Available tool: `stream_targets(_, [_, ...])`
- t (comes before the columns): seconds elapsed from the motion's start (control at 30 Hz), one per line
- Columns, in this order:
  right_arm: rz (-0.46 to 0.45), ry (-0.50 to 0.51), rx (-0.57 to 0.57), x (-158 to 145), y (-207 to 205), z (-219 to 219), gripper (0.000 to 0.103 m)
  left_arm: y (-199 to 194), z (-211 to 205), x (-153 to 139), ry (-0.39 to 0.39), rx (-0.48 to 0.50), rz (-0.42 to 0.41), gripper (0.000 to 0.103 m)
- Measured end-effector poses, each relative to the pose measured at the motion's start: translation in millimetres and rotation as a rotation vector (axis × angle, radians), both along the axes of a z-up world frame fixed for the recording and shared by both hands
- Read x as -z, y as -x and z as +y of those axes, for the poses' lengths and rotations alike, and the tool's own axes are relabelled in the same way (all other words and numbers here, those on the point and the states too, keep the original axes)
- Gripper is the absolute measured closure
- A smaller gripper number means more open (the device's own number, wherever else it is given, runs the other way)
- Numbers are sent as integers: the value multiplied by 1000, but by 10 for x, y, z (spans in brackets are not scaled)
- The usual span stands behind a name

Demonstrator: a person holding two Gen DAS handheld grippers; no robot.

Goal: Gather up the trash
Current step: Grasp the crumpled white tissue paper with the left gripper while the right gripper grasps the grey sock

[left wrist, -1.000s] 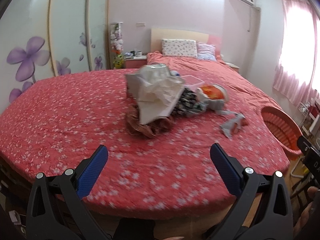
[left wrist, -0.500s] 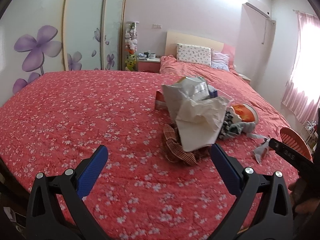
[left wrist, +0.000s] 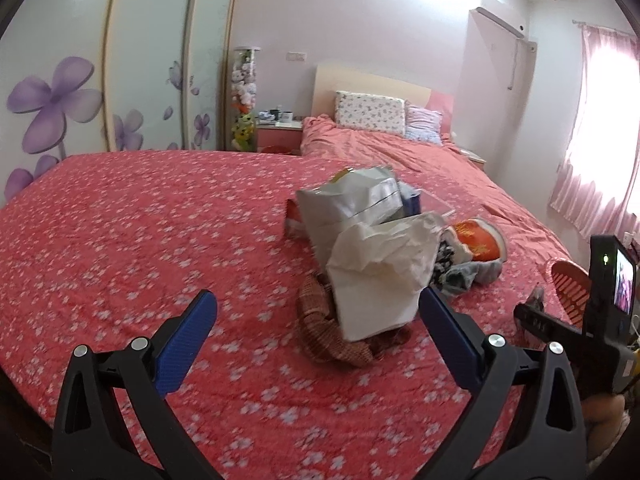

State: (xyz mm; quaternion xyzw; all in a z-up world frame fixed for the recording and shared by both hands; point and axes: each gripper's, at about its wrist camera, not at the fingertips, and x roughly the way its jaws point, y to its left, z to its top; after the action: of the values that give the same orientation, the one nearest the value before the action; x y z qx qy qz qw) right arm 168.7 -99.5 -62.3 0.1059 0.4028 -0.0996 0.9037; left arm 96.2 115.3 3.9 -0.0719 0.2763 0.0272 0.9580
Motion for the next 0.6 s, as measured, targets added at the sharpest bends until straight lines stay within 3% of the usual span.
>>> stream_targets(0.3, [-60,-10,-18,-97,258,-185,88,-279,-177,-81,2,52,13,7])
stream_targets(0.47, [-74,-8,-26,-146,327,-193,88,-465,-305,-72,-44,66,41,7])
stream_targets(0.6, [-76,-4,-34,-154,364,-183,88,-614,-342,46,-65,76,103,17])
